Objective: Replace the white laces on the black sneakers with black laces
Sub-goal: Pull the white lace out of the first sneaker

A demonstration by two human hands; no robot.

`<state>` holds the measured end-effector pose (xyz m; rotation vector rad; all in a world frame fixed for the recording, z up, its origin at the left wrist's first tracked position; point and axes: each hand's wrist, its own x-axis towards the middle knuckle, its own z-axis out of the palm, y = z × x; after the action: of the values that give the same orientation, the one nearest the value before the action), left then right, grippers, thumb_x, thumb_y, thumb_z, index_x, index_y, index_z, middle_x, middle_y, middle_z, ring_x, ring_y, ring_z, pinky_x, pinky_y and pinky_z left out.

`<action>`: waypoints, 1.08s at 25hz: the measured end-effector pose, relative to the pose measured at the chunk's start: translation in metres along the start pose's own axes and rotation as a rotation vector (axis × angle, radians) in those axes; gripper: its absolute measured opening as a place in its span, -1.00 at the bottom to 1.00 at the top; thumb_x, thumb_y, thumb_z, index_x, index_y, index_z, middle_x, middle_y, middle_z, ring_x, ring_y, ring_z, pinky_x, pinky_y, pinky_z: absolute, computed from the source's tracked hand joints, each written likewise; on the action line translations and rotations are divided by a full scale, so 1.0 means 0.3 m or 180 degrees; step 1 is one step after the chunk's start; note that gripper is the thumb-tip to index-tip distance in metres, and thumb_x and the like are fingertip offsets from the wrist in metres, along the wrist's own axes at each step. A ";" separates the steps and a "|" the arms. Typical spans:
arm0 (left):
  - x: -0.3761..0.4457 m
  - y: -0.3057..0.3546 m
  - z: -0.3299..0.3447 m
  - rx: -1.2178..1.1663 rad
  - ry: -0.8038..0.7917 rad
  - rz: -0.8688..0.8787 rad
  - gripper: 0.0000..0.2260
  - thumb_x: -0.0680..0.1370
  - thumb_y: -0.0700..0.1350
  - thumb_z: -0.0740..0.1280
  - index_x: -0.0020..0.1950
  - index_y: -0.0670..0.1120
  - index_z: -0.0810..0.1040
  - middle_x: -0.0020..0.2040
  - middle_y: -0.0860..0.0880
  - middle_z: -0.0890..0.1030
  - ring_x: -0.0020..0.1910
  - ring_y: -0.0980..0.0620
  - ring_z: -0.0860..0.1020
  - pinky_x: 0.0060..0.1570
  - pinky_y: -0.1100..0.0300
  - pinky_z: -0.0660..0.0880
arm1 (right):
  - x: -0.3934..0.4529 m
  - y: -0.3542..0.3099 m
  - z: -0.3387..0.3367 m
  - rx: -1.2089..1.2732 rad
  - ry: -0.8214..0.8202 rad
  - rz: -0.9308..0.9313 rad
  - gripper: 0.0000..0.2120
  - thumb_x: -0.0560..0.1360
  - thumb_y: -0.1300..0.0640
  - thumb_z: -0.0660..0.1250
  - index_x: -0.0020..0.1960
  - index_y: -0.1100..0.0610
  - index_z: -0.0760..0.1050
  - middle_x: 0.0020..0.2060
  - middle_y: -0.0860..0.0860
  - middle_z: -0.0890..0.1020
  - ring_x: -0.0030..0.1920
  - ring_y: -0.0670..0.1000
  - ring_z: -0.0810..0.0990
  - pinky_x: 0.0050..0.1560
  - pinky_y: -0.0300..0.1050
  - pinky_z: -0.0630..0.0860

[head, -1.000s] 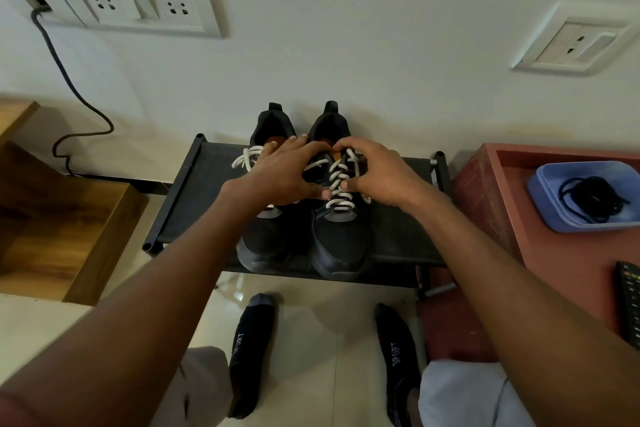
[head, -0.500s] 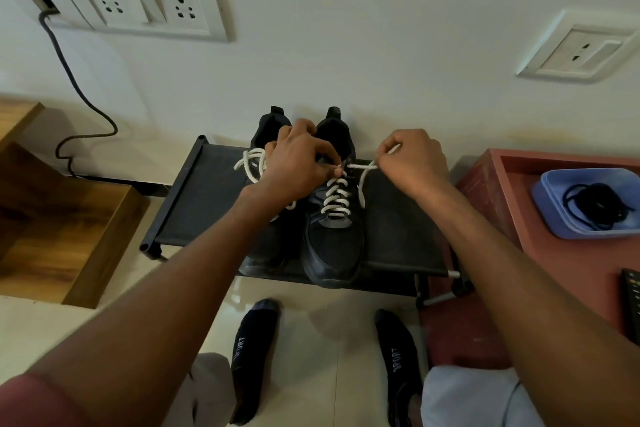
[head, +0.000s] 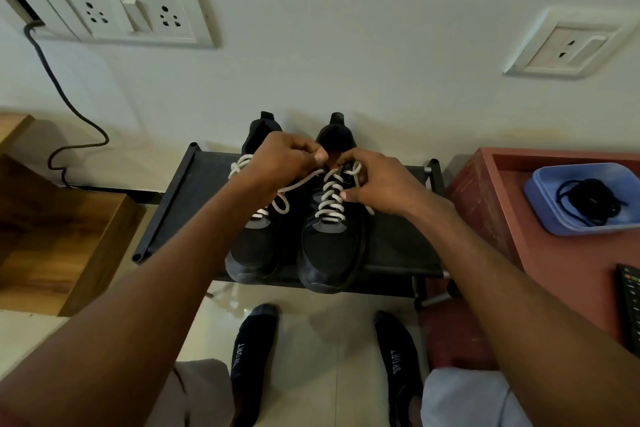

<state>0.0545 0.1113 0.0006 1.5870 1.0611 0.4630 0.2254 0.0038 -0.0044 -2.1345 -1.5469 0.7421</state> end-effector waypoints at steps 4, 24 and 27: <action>-0.007 0.005 0.050 0.1384 -0.0006 0.0625 -0.94 0.58 -0.08 0.48 -0.03 -0.04 0.71 -0.45 0.13 0.43 -0.50 0.22 0.39 -0.38 0.39 0.29 | 0.004 0.008 -0.003 0.0322 -0.0169 0.0140 -0.33 0.34 -0.08 0.68 0.37 -0.13 0.48 0.12 -0.10 0.62 0.10 -0.04 0.62 0.03 -0.11 0.51; 0.038 -0.010 0.079 0.1998 0.0406 0.1001 -0.96 0.52 -0.09 0.48 -0.06 0.03 0.71 -0.20 0.11 0.65 -0.15 0.09 0.62 -0.23 0.19 0.45 | 0.010 0.037 0.009 0.0512 -0.0242 0.0197 -0.25 0.25 -0.04 0.74 0.28 -0.12 0.38 0.09 -0.10 0.60 0.09 -0.03 0.62 0.16 0.04 0.61; 0.043 -0.015 0.079 0.1405 0.0475 0.0823 -0.91 0.56 -0.18 0.43 -0.12 -0.06 0.70 -0.21 0.05 0.70 -0.19 0.07 0.67 -0.22 0.15 0.55 | 0.010 0.037 0.006 0.0526 -0.0261 0.0190 -0.26 0.27 -0.02 0.73 0.29 -0.12 0.37 0.04 -0.16 0.54 0.08 -0.04 0.59 0.08 -0.05 0.56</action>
<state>0.0776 0.1083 -0.0140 2.1233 1.1275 0.5531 0.2332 0.0034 -0.0132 -2.0592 -1.4140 0.9543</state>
